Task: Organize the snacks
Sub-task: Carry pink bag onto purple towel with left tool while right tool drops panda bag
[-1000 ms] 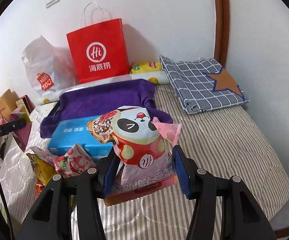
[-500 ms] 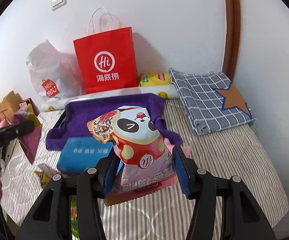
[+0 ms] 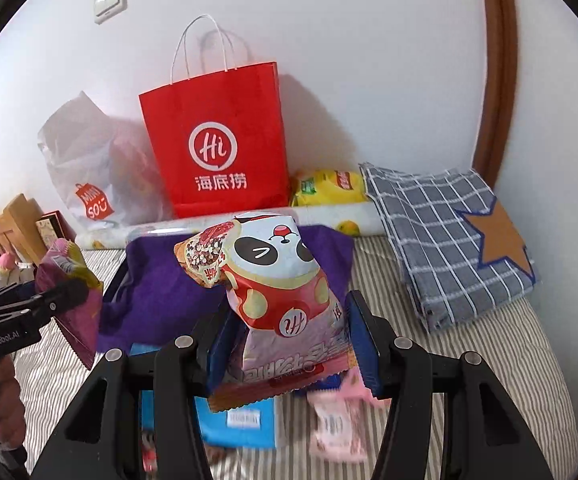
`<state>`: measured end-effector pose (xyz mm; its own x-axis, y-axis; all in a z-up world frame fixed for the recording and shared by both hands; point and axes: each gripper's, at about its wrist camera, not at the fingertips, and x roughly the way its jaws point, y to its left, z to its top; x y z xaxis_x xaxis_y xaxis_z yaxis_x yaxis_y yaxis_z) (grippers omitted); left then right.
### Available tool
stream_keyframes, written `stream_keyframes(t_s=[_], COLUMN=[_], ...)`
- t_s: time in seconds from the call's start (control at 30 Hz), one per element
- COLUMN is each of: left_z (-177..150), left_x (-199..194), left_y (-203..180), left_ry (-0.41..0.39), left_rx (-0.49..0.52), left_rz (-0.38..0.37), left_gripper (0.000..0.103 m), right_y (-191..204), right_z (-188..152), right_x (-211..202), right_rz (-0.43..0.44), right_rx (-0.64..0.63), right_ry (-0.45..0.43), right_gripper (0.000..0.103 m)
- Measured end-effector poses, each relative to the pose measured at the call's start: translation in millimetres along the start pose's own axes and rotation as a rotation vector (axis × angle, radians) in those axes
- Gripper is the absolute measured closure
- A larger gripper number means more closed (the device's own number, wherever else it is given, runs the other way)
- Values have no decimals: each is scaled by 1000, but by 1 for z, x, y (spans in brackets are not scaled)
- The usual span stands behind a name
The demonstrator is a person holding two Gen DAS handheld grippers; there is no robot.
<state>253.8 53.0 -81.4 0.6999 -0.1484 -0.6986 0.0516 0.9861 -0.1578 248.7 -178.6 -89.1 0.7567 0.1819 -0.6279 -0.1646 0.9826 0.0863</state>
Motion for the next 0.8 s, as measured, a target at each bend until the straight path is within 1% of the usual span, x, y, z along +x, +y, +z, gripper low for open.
stream_keyframes(t_s=[0.2, 0.4, 0.6, 0.67, 0.8], left_z=[27, 49, 59, 59, 61], left_x=[19, 43, 66, 75, 84], left_y=[8, 16, 27, 30, 35], left_ry=[-11, -6, 5, 35, 44], left_rx=[-12, -30, -60, -57, -41], left_rz=[9, 3, 4, 19, 48], left_gripper=[38, 38, 38, 38, 38], right_y=[6, 13, 14, 14, 12], right_z=[28, 48, 48, 45, 36], right_x=[25, 53, 89, 102, 130], right_rz=[5, 16, 34, 44, 62], right_rx=[-19, -25, -40, -41, -30], right_ry=[-15, -5, 31, 53, 117], right_gripper=[50, 50, 50, 50, 50])
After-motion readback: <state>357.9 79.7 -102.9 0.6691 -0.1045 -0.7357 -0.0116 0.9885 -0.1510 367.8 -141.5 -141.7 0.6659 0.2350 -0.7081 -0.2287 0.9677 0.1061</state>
